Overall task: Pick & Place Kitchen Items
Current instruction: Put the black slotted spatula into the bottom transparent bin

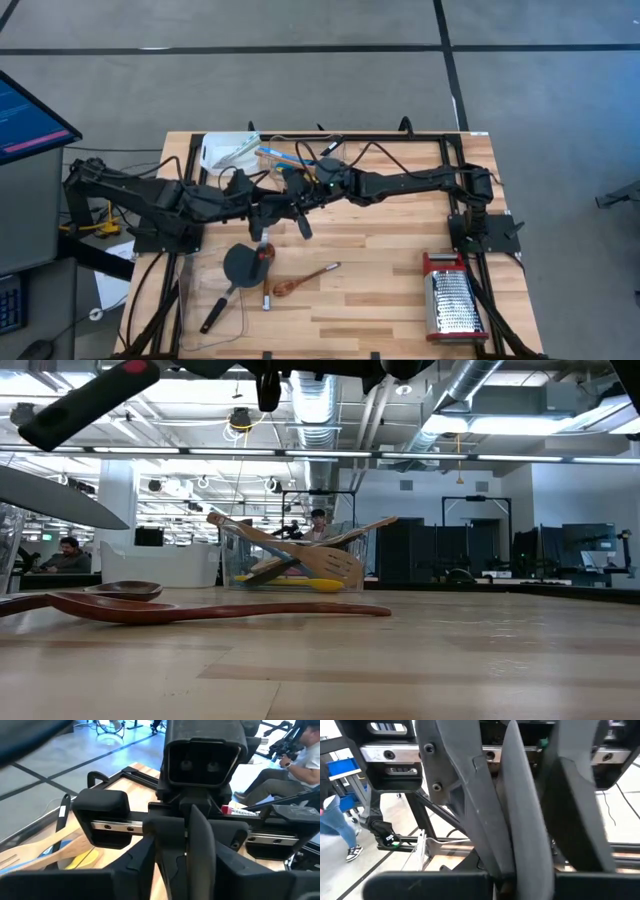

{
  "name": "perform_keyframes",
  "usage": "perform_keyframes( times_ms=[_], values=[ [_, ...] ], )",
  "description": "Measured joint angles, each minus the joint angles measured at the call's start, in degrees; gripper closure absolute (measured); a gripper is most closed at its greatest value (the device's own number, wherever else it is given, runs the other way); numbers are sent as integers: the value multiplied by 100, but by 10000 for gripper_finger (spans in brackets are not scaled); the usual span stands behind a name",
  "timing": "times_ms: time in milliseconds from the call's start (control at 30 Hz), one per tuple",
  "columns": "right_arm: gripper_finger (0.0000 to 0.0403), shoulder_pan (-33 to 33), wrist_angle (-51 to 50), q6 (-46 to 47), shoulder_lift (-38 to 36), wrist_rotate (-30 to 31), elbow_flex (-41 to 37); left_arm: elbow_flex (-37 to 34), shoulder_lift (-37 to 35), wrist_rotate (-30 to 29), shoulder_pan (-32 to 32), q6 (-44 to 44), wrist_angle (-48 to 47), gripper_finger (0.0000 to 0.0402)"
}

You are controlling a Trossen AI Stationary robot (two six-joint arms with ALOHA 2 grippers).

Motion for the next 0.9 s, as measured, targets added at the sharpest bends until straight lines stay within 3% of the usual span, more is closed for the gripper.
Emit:
perform_keyframes(
  times_ms=[333,533,900],
  values=[
    [403,-55,12,38,2,72,-7,0,-8,-67,4,262,53,387],
    [391,-45,74,65,2,25,-7,-2,-70,62,-7,571,165,401],
    [309,-267,78,667,-21,-332,2,-17,-490,217,-15,639,203,401]
  ],
)
